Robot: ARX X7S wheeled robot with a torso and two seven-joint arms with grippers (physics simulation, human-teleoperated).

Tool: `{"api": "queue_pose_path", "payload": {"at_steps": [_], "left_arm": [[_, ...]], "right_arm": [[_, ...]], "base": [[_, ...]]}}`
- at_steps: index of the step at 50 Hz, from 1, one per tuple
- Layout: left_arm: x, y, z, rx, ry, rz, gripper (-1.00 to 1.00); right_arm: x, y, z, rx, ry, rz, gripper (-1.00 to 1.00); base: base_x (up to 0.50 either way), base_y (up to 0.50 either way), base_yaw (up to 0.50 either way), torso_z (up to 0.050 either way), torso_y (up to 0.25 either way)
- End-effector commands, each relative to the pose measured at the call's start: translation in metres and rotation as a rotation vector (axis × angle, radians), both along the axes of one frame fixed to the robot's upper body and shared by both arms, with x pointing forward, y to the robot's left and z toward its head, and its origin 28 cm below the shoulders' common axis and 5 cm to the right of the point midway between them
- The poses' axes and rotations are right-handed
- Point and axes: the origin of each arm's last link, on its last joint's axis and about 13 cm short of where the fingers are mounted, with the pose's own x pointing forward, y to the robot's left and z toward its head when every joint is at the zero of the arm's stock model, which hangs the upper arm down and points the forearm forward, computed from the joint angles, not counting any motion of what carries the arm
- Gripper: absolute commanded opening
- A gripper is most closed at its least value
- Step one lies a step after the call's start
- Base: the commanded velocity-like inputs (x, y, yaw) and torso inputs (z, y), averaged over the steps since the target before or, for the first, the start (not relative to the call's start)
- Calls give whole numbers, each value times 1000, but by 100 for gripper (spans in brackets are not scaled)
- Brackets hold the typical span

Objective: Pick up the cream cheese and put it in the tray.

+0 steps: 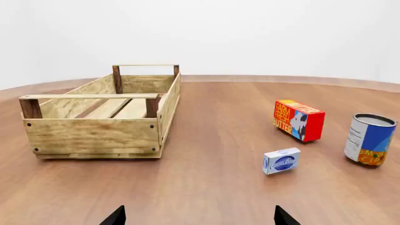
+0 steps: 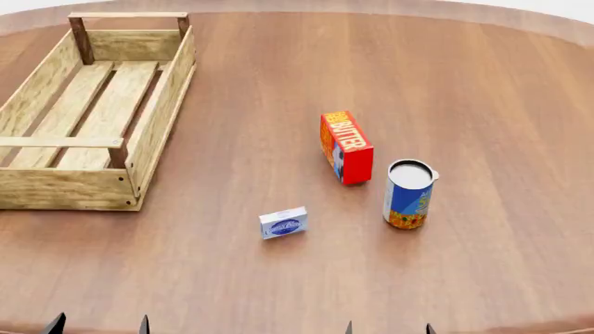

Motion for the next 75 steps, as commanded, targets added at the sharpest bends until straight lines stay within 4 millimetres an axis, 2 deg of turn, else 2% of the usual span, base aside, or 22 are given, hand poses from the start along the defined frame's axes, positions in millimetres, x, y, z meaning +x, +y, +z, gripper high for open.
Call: {"api": "queue_pose_path", "payload": {"at_steps": [1,15,48,75], "left_arm": [[1,0,0,-4,-4,1,100],[0,0,2,-8,-19,-3,100],[-3,-1,4,-7,-44,-33,100],[-3,-1,4,3,-51,-33,100]], "right_arm": [[1,0,0,8,3,-2,100],[1,1,-1,-25,-2,18,100],[0,2,0,-28,-13,30,100],[0,3,-1,-24,-6,32,100]], "base": [[0,0,0,0,0],[0,121,0,0,0],[239,468,0,0,0],[317,456,0,50,21]]}}
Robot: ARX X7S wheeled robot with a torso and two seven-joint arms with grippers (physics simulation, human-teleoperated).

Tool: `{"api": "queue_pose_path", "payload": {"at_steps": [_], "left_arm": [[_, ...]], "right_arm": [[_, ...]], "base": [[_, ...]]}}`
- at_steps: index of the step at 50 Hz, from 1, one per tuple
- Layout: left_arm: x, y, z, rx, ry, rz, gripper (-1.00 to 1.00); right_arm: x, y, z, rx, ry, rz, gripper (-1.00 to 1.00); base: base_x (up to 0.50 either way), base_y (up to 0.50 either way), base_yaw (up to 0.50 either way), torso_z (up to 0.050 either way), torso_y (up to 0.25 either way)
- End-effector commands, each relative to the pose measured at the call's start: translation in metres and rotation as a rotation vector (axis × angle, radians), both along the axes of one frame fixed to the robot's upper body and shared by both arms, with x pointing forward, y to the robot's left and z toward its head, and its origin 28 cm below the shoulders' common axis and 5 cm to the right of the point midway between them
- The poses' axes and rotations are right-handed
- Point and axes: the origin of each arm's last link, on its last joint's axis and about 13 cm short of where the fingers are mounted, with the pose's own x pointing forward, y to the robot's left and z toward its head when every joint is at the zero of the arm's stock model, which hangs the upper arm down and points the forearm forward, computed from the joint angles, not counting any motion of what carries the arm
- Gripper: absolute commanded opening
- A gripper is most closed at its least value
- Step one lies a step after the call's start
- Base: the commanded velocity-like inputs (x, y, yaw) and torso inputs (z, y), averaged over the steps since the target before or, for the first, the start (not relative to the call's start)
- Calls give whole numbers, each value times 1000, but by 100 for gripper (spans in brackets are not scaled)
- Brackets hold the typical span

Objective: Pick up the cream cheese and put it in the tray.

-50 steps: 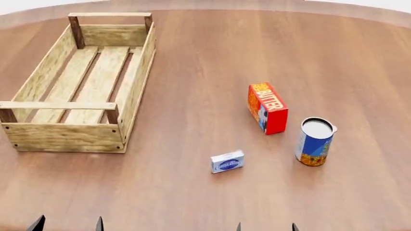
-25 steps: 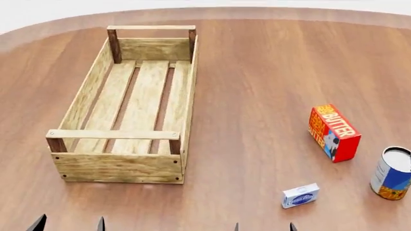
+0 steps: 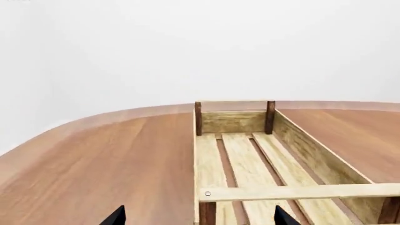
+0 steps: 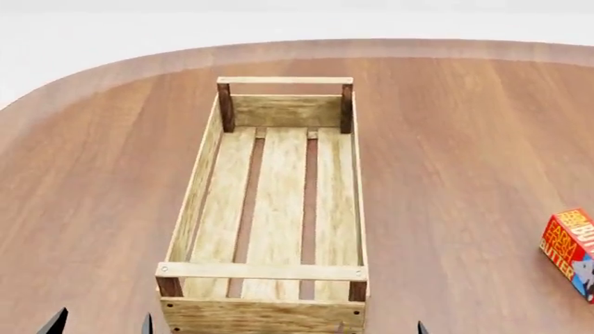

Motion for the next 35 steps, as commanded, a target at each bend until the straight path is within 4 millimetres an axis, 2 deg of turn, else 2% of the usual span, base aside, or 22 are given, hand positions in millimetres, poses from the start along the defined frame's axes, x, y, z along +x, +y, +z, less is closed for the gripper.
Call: {"api": "queue_pose_path", "payload": {"at_steps": [1,13,22,35], "left_arm": [[0,0,-1,4,1,0,100],[0,0,-1,-6,12,5,100],[0,0,-2,0,11,1,100],[0,-1,-1,6,2,2,100]], "right_arm": [[0,0,-1,3,5,1,100],[1,-1,-1,9,7,-3,100],[1,-1,-1,17,8,-14,100],[0,-1,0,21,0,-12,100]], "base": [[320,445,0,50,21],[323,416,0,48,20],[339,100,0,0,0],[410,-69,0,0,0]]}}
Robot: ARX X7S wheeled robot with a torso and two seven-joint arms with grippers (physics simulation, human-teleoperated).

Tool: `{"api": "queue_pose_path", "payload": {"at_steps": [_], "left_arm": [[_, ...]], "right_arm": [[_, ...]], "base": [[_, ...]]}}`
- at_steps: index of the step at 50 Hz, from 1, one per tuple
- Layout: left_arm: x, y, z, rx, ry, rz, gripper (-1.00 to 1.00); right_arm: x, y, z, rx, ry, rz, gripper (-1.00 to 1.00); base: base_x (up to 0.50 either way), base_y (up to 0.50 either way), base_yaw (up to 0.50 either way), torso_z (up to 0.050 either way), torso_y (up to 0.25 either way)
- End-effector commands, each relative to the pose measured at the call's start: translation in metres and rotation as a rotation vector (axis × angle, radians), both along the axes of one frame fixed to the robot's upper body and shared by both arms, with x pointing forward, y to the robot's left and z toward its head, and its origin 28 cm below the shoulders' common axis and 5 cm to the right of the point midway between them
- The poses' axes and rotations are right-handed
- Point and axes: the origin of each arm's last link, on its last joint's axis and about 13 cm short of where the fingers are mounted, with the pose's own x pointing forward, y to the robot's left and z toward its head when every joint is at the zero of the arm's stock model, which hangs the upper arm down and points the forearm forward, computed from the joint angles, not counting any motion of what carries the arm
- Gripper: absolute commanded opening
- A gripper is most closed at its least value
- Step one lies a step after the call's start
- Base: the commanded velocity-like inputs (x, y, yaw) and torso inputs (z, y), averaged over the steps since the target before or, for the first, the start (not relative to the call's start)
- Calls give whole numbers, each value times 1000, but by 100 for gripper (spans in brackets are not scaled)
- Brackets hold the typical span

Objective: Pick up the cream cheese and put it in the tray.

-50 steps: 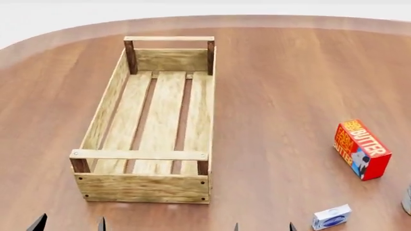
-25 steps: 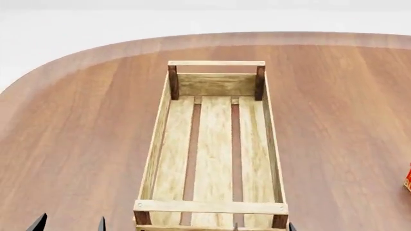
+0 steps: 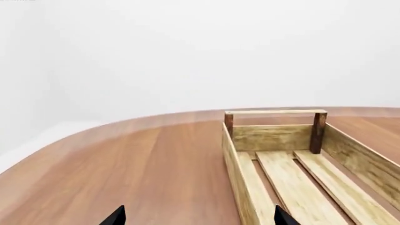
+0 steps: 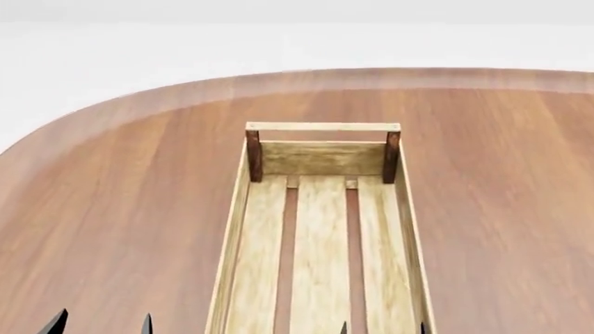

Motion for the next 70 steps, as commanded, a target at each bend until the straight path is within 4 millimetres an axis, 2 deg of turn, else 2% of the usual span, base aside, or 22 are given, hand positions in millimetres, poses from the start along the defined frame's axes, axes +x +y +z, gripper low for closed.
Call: {"api": "queue_pose_path", "payload": {"at_steps": [1,16,26,30,35,40,42,50,56,70], "left_arm": [[0,-1,0,5,-5,-1,100],[0,-1,0,5,-7,-1,100],[0,0,0,4,-10,-1,100],[0,0,0,3,-8,1,100],[0,0,0,4,-7,3,100],[0,0,0,6,-6,4,100],[0,0,0,5,-6,5,100],[0,0,-1,5,-4,5,100],[0,0,-1,6,-2,5,100],[1,0,-2,8,0,8,100]], "right_arm": [[0,0,0,4,-4,0,100],[0,0,1,-1,-12,5,100],[0,-1,-1,-1,15,-8,100],[-3,1,5,80,68,6,100],[-5,0,15,50,120,-32,100],[-10,-9,40,91,154,-112,100],[-12,-13,47,86,177,-174,100],[-30,-33,69,180,192,-247,100],[-41,-50,78,172,176,-340,100],[-65,-87,80,162,173,-569,100]], "base": [[422,-86,0,0,0],[423,-87,0,0,0],[25,0,0,0,0],[0,0,0,0,0],[0,0,0,0,0],[0,0,0,0,0],[0,0,0,0,0],[0,0,0,0,0],[0,0,0,0,0],[0,0,0,0,0]]}}
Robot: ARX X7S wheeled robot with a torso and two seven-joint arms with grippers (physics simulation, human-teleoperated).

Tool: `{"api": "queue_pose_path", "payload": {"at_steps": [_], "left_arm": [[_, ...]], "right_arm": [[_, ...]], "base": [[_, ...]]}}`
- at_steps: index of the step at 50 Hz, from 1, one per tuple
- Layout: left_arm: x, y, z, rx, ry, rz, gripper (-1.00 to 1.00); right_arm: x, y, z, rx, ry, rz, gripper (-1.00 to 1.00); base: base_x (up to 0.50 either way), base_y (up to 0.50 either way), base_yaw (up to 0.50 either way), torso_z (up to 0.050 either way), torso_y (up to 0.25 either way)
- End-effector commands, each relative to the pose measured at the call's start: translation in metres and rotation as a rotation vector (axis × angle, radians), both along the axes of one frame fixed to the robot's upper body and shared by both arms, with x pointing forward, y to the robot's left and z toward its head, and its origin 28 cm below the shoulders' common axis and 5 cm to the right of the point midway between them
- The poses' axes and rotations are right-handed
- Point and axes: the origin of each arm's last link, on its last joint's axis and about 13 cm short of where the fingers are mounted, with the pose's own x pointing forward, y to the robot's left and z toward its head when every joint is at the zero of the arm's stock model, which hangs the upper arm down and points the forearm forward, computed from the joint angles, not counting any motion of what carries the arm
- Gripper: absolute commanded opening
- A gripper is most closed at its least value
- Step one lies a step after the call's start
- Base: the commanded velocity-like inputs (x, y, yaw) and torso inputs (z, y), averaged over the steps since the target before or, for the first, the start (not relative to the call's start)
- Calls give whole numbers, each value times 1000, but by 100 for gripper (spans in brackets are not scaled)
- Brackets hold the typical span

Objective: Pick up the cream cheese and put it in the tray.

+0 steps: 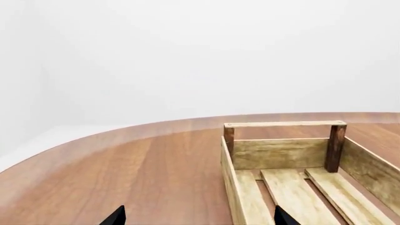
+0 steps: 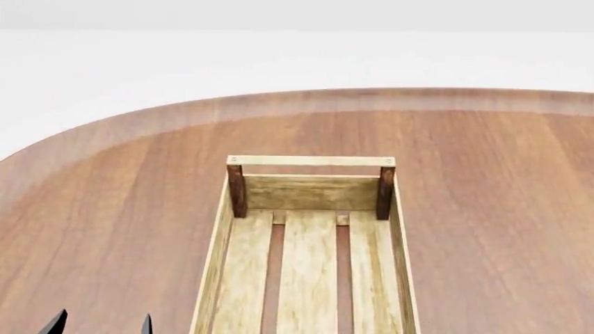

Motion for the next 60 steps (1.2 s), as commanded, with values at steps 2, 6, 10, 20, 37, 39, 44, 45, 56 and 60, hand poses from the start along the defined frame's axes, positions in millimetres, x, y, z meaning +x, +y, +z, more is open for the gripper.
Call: {"api": "queue_pose_path", "payload": {"at_steps": [2,6,10,20,37,39,44,45,56,60], "left_arm": [[0,0,0,0,2,1,100],[0,0,0,1,1,2,100],[0,0,0,1,0,2,100],[0,0,-1,3,1,4,100],[0,0,-1,3,5,4,100],[-1,-1,-1,4,5,3,100],[-1,-1,-2,5,7,3,100],[0,-1,-2,5,7,3,100],[0,-1,-2,4,9,3,100],[0,0,-2,4,9,3,100]], "right_arm": [[-23,-30,5,-16,19,-177,100],[-29,-37,2,-18,38,-231,100],[-35,-46,-3,-14,48,-273,100],[-51,-67,-23,23,82,-372,100],[-75,-90,-50,73,123,-467,100],[-76,-91,-52,77,126,-472,100],[-81,-93,-59,105,137,-491,100],[-82,-93,-60,112,136,-494,100],[-90,-94,-73,137,172,-528,100],[-91,-95,-77,147,179,-533,100]], "base": [[0,0,0,0,0],[0,0,0,0,0],[0,0,0,0,0],[0,0,0,0,0],[0,0,0,0,0],[0,0,0,0,0],[0,0,0,0,0],[0,0,0,0,0],[0,0,0,0,0],[0,0,0,0,0]]}}
